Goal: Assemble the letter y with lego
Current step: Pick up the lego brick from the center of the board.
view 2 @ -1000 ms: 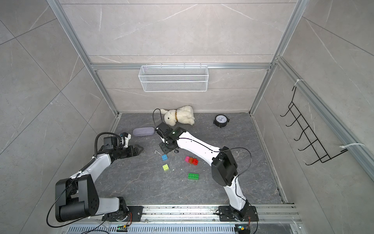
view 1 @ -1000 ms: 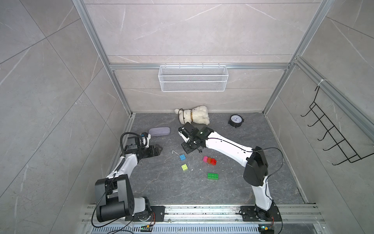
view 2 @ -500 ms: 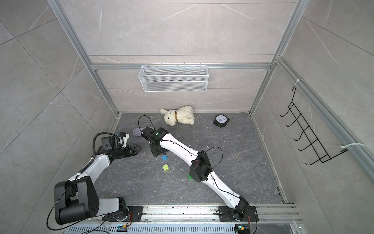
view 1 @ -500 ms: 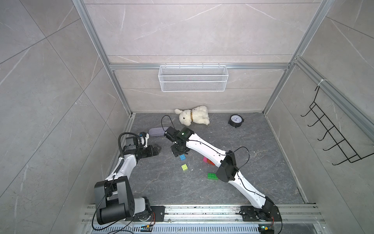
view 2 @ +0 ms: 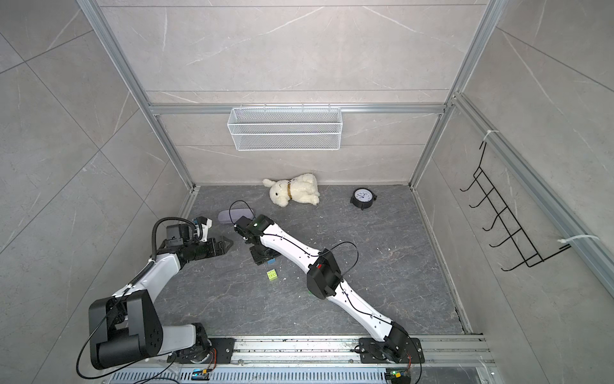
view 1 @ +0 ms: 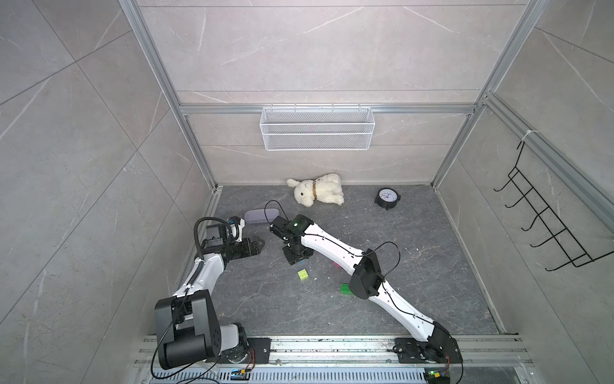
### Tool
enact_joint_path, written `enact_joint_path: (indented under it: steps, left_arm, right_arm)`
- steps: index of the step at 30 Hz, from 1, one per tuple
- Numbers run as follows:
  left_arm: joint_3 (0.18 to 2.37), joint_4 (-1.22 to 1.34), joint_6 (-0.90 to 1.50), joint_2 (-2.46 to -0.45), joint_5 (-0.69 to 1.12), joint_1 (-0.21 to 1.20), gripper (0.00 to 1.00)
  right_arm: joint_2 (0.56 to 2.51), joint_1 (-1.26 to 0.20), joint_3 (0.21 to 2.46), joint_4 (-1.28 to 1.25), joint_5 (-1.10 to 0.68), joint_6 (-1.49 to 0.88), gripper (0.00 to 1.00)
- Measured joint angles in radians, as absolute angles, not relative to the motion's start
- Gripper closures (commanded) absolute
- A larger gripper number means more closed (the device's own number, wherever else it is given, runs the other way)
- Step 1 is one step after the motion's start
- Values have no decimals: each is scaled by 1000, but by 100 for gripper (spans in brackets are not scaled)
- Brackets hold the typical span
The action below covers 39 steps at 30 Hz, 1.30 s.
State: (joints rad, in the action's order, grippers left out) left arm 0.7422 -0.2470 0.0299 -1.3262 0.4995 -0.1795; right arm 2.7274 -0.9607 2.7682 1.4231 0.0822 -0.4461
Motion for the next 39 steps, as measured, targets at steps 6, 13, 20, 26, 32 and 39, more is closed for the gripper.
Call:
enact_joint_path:
  steps: [6, 13, 20, 26, 32, 39]
  left_arm:
    - [742, -247, 30, -1326, 500, -179, 7]
    - [742, -247, 30, -1326, 501, -179, 7]
    - [742, -247, 30, -1326, 503, -179, 7]
    - [742, -247, 30, -1326, 506, -179, 7]
    - [742, -246, 30, -1326, 507, -179, 7]
    - [742, -246, 30, -1326, 507, -179, 7]
  right_arm:
    - [2741, -956, 2768, 1406, 78, -447, 51]
    - [2749, -939, 2768, 1389, 78, -446, 52]
    - [2778, -926, 2768, 1367, 59, -448, 50]
    - [2778, -926, 2768, 1354, 52, -457, 46]
    - [2778, -915, 2768, 1339, 44, -498, 51]
    - [2778, -904, 2768, 1327, 33, -521, 55]
